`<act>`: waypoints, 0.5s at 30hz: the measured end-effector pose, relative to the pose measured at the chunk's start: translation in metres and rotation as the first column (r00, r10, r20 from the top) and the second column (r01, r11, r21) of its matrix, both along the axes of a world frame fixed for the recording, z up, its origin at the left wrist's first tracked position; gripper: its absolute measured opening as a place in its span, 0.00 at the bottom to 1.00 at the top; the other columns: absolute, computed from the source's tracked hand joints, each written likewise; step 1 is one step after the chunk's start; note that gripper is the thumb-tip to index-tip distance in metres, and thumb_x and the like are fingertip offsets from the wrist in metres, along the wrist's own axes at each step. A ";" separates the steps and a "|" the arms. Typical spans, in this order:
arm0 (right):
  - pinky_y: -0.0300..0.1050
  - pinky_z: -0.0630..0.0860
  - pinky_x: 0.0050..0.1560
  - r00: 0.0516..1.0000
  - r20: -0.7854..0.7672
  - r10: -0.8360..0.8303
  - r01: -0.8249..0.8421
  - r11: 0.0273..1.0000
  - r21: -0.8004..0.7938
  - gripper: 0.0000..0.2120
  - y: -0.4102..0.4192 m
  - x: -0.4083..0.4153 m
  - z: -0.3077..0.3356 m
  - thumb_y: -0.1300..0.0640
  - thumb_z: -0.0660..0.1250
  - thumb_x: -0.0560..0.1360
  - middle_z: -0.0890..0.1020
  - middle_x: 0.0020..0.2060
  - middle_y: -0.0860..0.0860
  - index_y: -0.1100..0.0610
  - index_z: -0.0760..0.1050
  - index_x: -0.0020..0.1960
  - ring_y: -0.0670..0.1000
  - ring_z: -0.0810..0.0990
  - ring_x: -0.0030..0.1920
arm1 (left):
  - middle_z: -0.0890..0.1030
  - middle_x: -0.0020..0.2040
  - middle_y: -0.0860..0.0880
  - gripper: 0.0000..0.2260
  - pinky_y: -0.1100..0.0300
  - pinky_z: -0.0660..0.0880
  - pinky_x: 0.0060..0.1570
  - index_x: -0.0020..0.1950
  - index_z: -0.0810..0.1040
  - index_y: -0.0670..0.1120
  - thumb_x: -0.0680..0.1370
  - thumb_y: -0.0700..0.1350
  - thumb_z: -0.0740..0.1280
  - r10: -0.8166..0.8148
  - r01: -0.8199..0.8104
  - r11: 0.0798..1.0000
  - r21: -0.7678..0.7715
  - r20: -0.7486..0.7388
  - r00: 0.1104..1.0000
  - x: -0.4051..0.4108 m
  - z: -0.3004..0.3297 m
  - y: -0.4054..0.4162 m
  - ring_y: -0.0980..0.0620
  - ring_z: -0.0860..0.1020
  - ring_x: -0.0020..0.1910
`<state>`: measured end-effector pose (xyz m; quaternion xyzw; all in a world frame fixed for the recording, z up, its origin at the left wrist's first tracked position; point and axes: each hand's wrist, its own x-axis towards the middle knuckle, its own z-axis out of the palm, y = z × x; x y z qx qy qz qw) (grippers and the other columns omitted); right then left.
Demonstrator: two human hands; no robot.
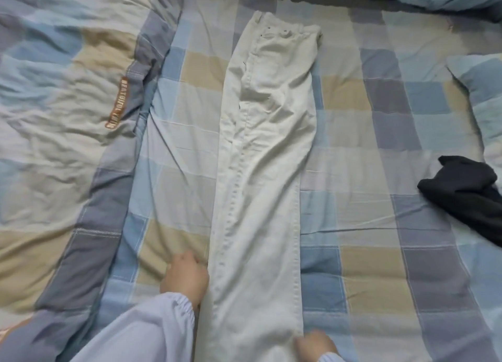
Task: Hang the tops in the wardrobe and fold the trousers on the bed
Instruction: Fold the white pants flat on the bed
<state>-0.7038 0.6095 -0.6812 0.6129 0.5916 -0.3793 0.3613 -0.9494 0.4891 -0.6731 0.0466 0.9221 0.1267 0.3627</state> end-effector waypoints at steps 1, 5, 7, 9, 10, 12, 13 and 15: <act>0.40 0.69 0.59 0.999 -0.047 -0.026 0.029 0.999 0.044 0.19 0.008 -0.010 -0.001 0.45 0.58 0.76 0.77 0.62 0.52 0.54 0.75 0.60 0.51 0.74 0.64 | 0.77 0.52 0.46 0.05 0.56 0.73 0.50 0.45 0.75 0.48 0.74 0.43 0.59 -0.045 0.048 0.998 0.051 -0.068 0.997 -0.015 0.003 0.014 0.45 0.76 0.49; 0.43 0.68 0.51 0.984 -0.160 -0.078 0.110 0.972 0.206 0.13 0.037 -0.057 -0.006 0.47 0.58 0.77 0.80 0.55 0.54 0.54 0.74 0.53 0.55 0.76 0.58 | 0.78 0.53 0.47 0.10 0.57 0.70 0.46 0.51 0.79 0.48 0.78 0.48 0.59 -0.260 0.300 0.942 0.149 -0.239 0.935 -0.066 0.020 0.084 0.44 0.76 0.52; 0.44 0.68 0.49 0.973 -0.216 -0.078 0.135 0.954 0.266 0.12 0.054 -0.079 -0.012 0.48 0.59 0.77 0.80 0.53 0.54 0.56 0.74 0.51 0.56 0.77 0.54 | 0.78 0.54 0.46 0.11 0.57 0.70 0.48 0.53 0.79 0.48 0.79 0.48 0.59 -0.348 0.392 0.909 0.140 -0.262 0.900 -0.087 0.015 0.112 0.44 0.76 0.54; 0.44 0.68 0.45 0.963 -0.252 -0.093 0.174 0.931 0.322 0.10 0.072 -0.098 -0.015 0.50 0.60 0.77 0.80 0.51 0.55 0.57 0.73 0.48 0.56 0.77 0.51 | 0.77 0.55 0.46 0.11 0.55 0.71 0.50 0.54 0.80 0.49 0.79 0.49 0.60 -0.374 0.411 0.901 0.143 -0.228 0.899 -0.103 0.004 0.131 0.44 0.76 0.55; 0.44 0.67 0.44 0.958 -0.274 -0.084 0.182 0.918 0.353 0.09 0.083 -0.108 -0.018 0.51 0.61 0.77 0.79 0.51 0.56 0.57 0.73 0.46 0.56 0.77 0.51 | 0.77 0.55 0.46 0.10 0.55 0.71 0.51 0.54 0.80 0.49 0.78 0.49 0.60 -0.378 0.413 0.900 0.137 -0.222 0.899 -0.109 0.000 0.139 0.44 0.76 0.55; 0.44 0.66 0.45 0.949 -0.309 -0.067 0.193 0.897 0.397 0.07 0.105 -0.129 -0.019 0.52 0.61 0.77 0.79 0.51 0.56 0.56 0.72 0.46 0.57 0.77 0.53 | 0.77 0.55 0.46 0.10 0.55 0.71 0.52 0.53 0.80 0.48 0.77 0.51 0.62 -0.411 0.442 0.889 0.119 -0.220 0.885 -0.117 -0.011 0.153 0.44 0.76 0.54; 0.45 0.67 0.46 0.943 -0.328 -0.055 0.199 0.884 0.423 0.08 0.117 -0.142 -0.018 0.52 0.61 0.77 0.79 0.52 0.56 0.57 0.73 0.48 0.57 0.76 0.54 | 0.77 0.55 0.45 0.11 0.55 0.71 0.52 0.52 0.80 0.48 0.77 0.51 0.63 -0.420 0.451 0.887 0.100 -0.228 0.878 -0.121 -0.015 0.161 0.43 0.76 0.54; 0.46 0.69 0.50 0.921 -0.384 -0.062 0.245 0.859 0.449 0.10 0.142 -0.164 -0.021 0.53 0.60 0.78 0.79 0.52 0.56 0.58 0.74 0.52 0.57 0.76 0.55 | 0.76 0.54 0.44 0.13 0.54 0.71 0.52 0.52 0.79 0.45 0.76 0.53 0.65 -0.397 0.436 0.895 0.091 -0.282 0.874 -0.129 -0.023 0.178 0.42 0.76 0.54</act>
